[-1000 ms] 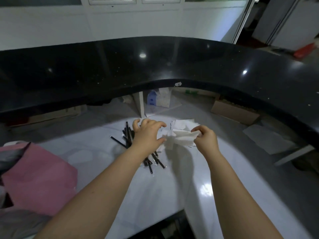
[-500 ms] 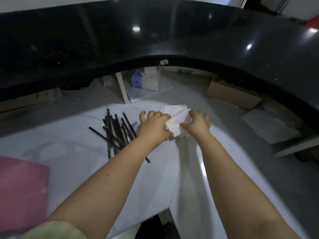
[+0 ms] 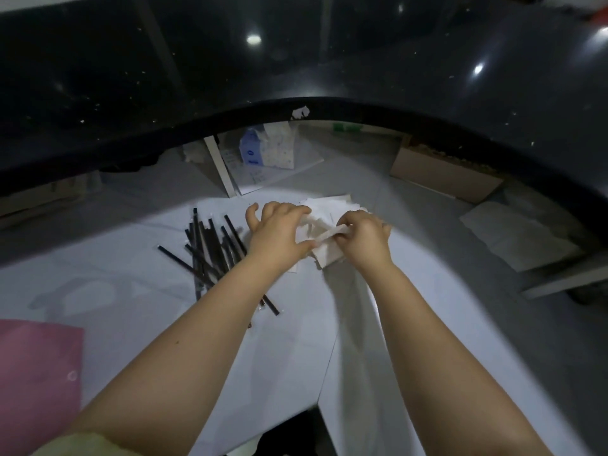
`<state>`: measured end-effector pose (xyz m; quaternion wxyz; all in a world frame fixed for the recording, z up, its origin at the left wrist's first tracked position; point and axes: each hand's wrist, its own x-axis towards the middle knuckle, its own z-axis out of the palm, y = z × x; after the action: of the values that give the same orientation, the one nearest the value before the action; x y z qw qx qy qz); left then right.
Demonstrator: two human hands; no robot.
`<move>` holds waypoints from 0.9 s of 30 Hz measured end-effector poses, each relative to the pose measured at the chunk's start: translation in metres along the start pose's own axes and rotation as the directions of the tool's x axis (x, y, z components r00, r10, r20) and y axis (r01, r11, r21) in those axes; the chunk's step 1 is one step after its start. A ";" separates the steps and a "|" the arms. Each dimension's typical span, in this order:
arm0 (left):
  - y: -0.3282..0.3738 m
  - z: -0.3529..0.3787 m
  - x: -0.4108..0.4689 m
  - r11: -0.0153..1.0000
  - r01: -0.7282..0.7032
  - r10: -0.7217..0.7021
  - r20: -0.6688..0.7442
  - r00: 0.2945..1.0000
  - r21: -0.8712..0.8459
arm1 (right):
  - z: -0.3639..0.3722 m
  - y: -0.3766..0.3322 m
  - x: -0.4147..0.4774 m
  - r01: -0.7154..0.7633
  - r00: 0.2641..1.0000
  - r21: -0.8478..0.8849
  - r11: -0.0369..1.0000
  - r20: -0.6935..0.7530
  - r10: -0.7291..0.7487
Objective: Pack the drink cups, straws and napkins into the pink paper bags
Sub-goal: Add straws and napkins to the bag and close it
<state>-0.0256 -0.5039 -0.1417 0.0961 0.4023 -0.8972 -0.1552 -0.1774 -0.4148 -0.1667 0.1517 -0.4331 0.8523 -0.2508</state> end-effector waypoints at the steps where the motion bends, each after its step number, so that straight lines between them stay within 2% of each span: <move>1: 0.000 -0.006 -0.001 1.000 -0.006 0.006 -0.009 1.000 0.008 | -0.006 -0.006 -0.003 -0.017 0.999 0.077 0.997 0.028 0.015; 3: 0.001 -0.023 -0.003 0.999 -0.022 0.022 -0.013 1.000 0.027 | -0.021 -0.018 -0.009 -0.054 0.996 0.202 0.978 0.080 0.039; 5: 0.002 -0.043 -0.006 0.998 -0.036 0.037 -0.004 0.999 0.054 | -0.037 -0.029 -0.015 -0.055 0.996 0.235 0.970 0.080 0.037; 9: 0.003 -0.092 -0.016 0.987 -0.064 0.071 -0.048 0.996 0.146 | -0.076 -0.068 -0.027 0.040 0.999 0.136 0.990 0.008 -0.041; 12: 0.002 -0.133 -0.029 0.975 -0.034 0.060 -0.113 0.992 0.220 | -0.103 -0.108 -0.040 0.128 0.991 0.049 0.991 -0.057 -0.125; 16: -0.006 -0.190 -0.056 0.965 0.013 0.042 -0.202 0.978 0.262 | -0.125 -0.165 -0.059 0.267 0.955 0.062 0.962 -0.153 -0.255; 22: -0.044 -0.256 -0.109 0.962 0.051 0.041 -0.326 0.944 0.269 | -0.127 -0.249 -0.089 0.420 0.900 0.085 0.904 -0.171 -0.402; 27: -0.103 -0.290 -0.170 0.953 0.126 -0.023 -0.346 0.938 0.277 | -0.097 -0.318 -0.122 0.508 0.860 0.122 0.853 -0.122 -0.495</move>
<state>0.2438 -0.4997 0.0841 0.1819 0.4666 -0.8642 0.0485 0.0579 -0.4459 0.0965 0.0762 -0.6164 0.6944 -0.3634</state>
